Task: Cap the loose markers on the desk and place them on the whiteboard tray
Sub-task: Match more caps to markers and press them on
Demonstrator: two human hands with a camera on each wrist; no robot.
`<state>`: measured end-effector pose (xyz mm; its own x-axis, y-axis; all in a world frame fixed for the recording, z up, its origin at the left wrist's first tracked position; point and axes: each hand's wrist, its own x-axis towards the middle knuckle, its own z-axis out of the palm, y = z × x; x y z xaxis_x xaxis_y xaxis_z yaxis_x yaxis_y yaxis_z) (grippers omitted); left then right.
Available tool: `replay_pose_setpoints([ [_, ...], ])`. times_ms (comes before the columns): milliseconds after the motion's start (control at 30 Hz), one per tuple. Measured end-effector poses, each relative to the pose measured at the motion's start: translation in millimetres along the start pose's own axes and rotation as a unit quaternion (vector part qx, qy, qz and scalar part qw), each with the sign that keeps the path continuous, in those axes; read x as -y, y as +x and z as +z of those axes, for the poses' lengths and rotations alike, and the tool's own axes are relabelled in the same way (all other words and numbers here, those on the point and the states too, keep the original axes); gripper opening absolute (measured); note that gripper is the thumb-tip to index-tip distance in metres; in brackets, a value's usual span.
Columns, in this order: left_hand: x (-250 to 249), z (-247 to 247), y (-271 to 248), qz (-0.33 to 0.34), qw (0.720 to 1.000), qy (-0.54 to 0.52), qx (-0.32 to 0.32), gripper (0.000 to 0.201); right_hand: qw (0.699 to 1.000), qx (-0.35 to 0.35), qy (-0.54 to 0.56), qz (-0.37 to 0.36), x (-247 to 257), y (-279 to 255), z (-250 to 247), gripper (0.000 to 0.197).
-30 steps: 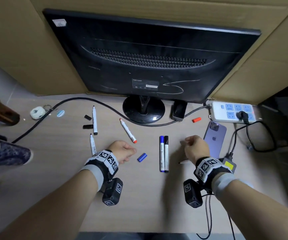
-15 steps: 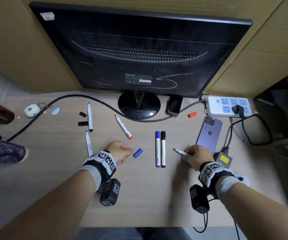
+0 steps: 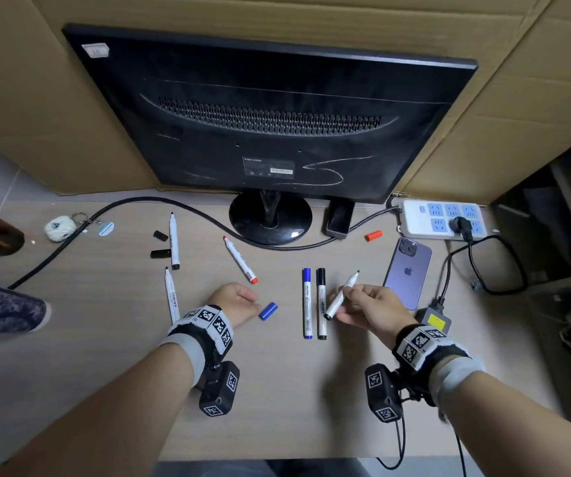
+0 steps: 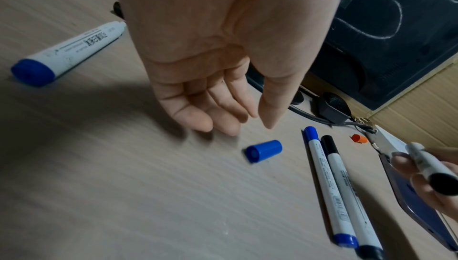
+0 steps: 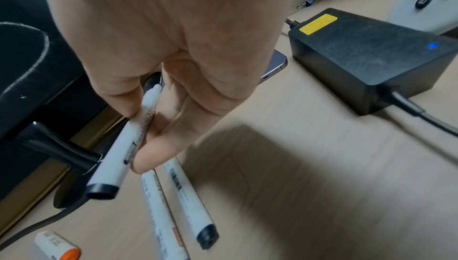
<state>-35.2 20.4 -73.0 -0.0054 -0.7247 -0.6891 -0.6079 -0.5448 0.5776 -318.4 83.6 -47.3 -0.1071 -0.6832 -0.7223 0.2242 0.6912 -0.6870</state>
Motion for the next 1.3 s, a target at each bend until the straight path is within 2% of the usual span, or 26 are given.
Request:
replay_pose_setpoints([
  [133, 2, -10, -1, 0.006, 1.000, -0.017, -0.016, 0.009, 0.999, -0.001, 0.036, -0.013, 11, -1, 14, 0.015],
  [233, 5, -34, 0, 0.009, 0.998, -0.027, -0.052, 0.006, 1.000, 0.022, 0.009, -0.018, 24, 0, 35, 0.013],
  [400, 11, -99, 9, 0.010, 0.988, -0.011, -0.155, 0.009, 0.994, 0.053, -0.086, -0.046, 44, 8, 87, 0.003],
  [500, 18, -134, 20, 0.007, 0.974, 0.026, -0.226, 0.005, 0.992, 0.071, -0.091, -0.055, 50, 16, 113, 0.013],
  [567, 26, -152, 30, 0.002, 0.967, 0.037, -0.252, 0.008, 0.991, 0.086, -0.092, -0.050, 52, 20, 127, 0.015],
  [667, 30, -169, 47, 0.006, 0.964, 0.075, -0.254, 0.019, 0.991, 0.088, -0.088, -0.044, 54, 27, 140, 0.016],
  [767, 30, -171, 62, 0.043, 0.966, 0.114, -0.227, 0.032, 0.993, 0.078, -0.085, -0.039, 58, 31, 148, 0.014],
  [833, 27, -170, 70, 0.060, 0.969, 0.121, -0.208, 0.030, 0.993, 0.072, -0.085, -0.038, 62, 33, 152, 0.014],
  [933, 22, -169, 80, 0.062, 0.962, 0.098, -0.247, 0.018, 0.994, 0.064, -0.077, -0.039, 66, 33, 155, 0.014],
  [1000, 20, -168, 87, 0.077, 0.956, 0.092, -0.269, 0.020, 0.994, 0.063, -0.073, -0.043, 68, 33, 158, 0.014],
  [1100, 17, -170, 95, 0.087, 0.959, 0.118, -0.244, 0.026, 0.995, 0.057, -0.076, -0.041, 66, 32, 159, 0.015],
  [1200, 16, -175, 104, 0.090, 0.964, 0.141, -0.206, 0.018, 0.994, 0.055, -0.085, -0.037, 62, 32, 158, 0.017],
  [1300, 20, -177, 108, 0.092, 0.965, 0.151, -0.195, 0.022, 0.995, 0.054, -0.082, -0.033, 60, 31, 157, 0.016],
])
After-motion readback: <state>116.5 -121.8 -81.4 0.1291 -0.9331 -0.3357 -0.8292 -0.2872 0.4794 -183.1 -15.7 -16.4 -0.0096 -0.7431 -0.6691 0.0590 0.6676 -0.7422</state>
